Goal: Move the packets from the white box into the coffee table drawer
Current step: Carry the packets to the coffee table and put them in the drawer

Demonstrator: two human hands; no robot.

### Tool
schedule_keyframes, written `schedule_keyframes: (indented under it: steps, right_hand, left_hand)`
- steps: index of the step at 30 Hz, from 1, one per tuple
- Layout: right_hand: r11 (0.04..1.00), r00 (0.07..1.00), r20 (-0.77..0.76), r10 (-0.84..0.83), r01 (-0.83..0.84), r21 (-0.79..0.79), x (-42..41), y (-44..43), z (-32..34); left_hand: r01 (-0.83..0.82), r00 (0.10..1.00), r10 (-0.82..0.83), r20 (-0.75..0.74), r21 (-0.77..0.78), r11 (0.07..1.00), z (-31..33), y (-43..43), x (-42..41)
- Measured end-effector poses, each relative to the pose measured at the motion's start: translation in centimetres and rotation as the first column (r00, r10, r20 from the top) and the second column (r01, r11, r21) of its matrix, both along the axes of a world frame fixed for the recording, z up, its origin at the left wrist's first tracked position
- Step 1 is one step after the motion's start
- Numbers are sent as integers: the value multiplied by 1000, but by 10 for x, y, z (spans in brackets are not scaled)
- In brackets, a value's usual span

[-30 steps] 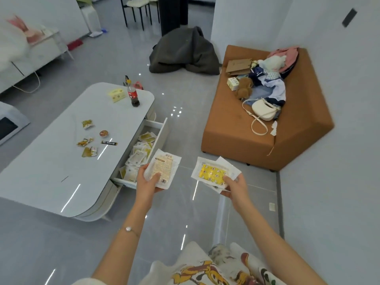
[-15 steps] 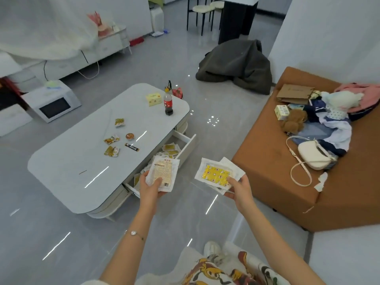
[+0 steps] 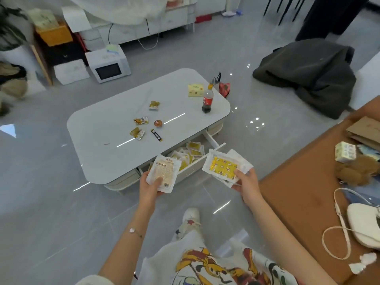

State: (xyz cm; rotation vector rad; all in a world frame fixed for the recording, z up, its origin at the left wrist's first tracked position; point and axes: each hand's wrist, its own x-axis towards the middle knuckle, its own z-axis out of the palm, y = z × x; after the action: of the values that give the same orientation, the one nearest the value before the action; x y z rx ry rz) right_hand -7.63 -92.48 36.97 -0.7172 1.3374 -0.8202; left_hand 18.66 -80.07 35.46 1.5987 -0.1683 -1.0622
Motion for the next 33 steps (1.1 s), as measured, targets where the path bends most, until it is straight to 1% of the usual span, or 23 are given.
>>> schedule_keyframes:
  steps: [5,9,12,17,20,22,24,26,29,33]
  right_hand:
    - [997,997,-36,67,-66,35,23,-66,-18]
    - [991,991,-67,119,-114,71,44,-113,-20]
    - [982,986,-50,160,-154,106,57,-148,-22]
    - [936,951,-47,306,-291,197,75,-195,-37]
    - [899,917,-77,391,-362,247,87,-221,-63]
    - [878,898,-106,426,-383,286,97,-242,-94]
    - [857,874,-141,465,-404,320,108,-267,-140]
    - [845,854,-192,484,-400,354,119,-293,-200]
    - [841,828,-255,499,-390,375,137,-332,-300]
    - [805,795,-237,558,-450,386,171,-367,-412]
  left_hand:
    - [-83,996,81,27,60,995,-23,-39,27]
    - [-169,985,170,-7,115,979,-36,-70,48]
    - [-189,980,196,-32,142,972,-42,-93,60]
    - [-198,977,208,-34,196,960,-51,-126,72]
    - [-215,971,236,-47,267,939,-74,-142,75]
    - [-220,967,248,-53,315,923,-103,-152,78]
    - [-234,960,273,-63,351,906,-149,-164,82]
    - [-258,948,309,-70,396,881,-208,-175,89]
    - [-324,914,395,-92,422,847,-306,-192,100]
    - [-343,906,418,-65,466,816,-404,-216,111]
